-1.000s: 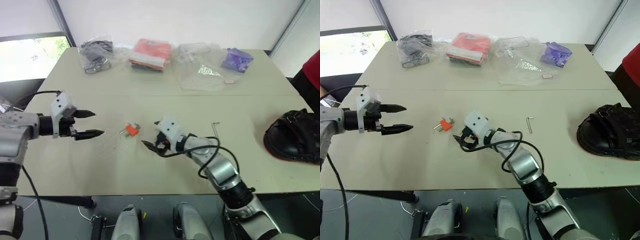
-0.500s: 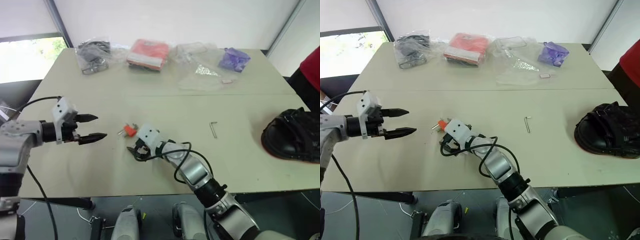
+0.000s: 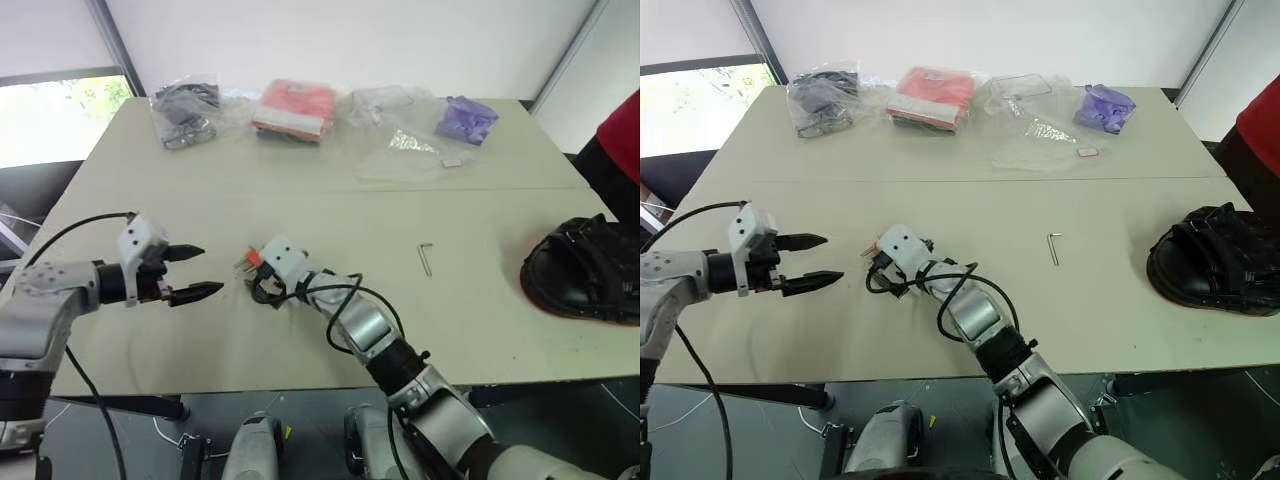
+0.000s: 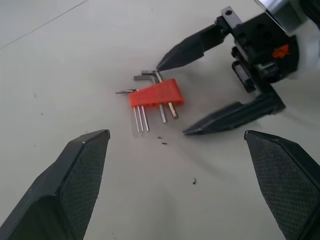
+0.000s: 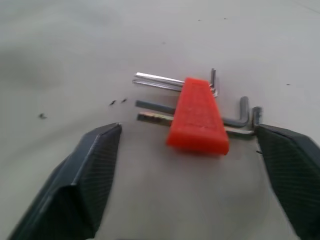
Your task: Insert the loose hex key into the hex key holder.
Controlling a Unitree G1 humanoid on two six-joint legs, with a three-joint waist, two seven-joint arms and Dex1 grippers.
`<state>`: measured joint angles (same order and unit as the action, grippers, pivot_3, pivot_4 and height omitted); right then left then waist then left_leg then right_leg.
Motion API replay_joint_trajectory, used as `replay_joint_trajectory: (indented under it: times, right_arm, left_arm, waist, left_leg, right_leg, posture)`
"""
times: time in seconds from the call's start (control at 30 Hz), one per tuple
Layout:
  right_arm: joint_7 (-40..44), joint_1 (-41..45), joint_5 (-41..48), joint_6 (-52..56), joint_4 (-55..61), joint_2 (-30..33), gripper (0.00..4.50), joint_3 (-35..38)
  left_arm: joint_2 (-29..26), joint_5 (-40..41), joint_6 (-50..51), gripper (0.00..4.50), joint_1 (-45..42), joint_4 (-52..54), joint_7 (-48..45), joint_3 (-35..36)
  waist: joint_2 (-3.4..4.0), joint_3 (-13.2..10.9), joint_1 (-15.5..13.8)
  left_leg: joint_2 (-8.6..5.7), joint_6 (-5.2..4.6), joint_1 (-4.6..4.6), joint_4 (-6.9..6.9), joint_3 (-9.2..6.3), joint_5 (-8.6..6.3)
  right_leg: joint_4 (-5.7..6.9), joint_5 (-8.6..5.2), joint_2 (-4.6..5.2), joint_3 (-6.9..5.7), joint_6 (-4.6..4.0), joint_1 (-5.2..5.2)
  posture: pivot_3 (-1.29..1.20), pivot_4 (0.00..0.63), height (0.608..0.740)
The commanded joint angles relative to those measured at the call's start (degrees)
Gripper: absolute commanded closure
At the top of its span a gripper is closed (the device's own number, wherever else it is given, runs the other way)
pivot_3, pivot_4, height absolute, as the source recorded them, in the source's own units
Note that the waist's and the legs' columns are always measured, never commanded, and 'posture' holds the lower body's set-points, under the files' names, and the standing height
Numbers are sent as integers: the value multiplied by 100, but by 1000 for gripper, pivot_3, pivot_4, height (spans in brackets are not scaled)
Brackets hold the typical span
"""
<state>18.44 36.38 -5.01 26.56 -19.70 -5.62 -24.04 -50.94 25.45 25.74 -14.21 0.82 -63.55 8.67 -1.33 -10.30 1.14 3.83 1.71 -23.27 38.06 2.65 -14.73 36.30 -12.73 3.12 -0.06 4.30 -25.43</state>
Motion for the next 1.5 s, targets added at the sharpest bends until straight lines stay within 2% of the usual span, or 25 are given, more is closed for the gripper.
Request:
replay_joint_trajectory:
  times: [0.03, 0.13, 0.17, 0.47, 0.77, 1.0, 1.13, 1.5]
  right_arm:
    - [-112, -45, -93, 42, -318, 11, 1931, 107]
    - [-100, -48, -129, -7, -332, 22, 3402, 95]
    - [-83, -48, -149, -17, -322, 33, 3531, 72]
    - [147, -170, -362, -65, -13, 222, 3531, -193]
    - [564, -236, -1264, -821, 328, 1022, 3531, -1091]
    - [-93, 109, -2495, -2266, 1, 1630, 3531, -1608]
    - [-126, 166, -2882, -2768, -4, 1919, 3531, -1722]
    - [-876, 384, -4181, -3765, 179, 2685, 3531, -1663]
  left_arm:
    - [15, 8, -52, 0, -13, 197, 89, 109]
    - [27, -10, -72, 0, -26, 201, 133, 97]
    - [33, -26, -86, 0, -37, 184, 145, 87]
    - [147, -153, -180, 0, -130, 121, 199, -19]
    - [233, -231, -272, 0, -194, 52, 210, -108]
    - [324, -280, -294, 0, -226, 30, 230, -124]
    - [355, -301, -307, 0, -256, 0, 236, -147]
    - [486, -382, -380, 0, -477, -183, 228, -310]
  waist:
    - [0, 1, -22]
    - [-9, 6, -45]
    - [-15, 10, -47]
    - [-17, 12, -45]
    - [-17, 12, -32]
    - [-17, 12, -32]
    - [-17, 12, -46]
    - [-18, 12, -49]
  left_leg:
    - [0, 0, 0, 0, 0, 0]
    - [-3, 0, 0, 0, 0, 0]
    - [-4, 1, 1, 1, 0, 0]
    - [-5, 1, 0, 1, 1, 1]
    - [-5, 1, -1, 0, 2, 0]
    - [-6, 1, -1, 0, 2, 0]
    - [-8, 2, -2, 1, 2, 1]
    - [-9, 2, -5, 1, 4, 1]
  right_leg:
    - [0, 0, 0, 0, 0, 1]
    - [-1, 0, 4, 0, 0, 4]
    - [-2, 0, 6, 0, -1, 4]
    - [-4, -1, 8, -1, -1, 6]
    - [-9, -1, 8, -1, -1, 5]
    - [-9, -1, 8, -1, -1, 4]
    - [-10, -1, 9, -1, -2, 4]
    - [-12, -1, 9, -1, -2, 3]
  posture:
    - [0, 150, 739]
    - [0, 150, 739]
    - [0, 150, 739]
    - [0, 150, 739]
    - [0, 150, 739]
    - [0, 150, 739]
    - [0, 150, 739]
    - [0, 150, 739]
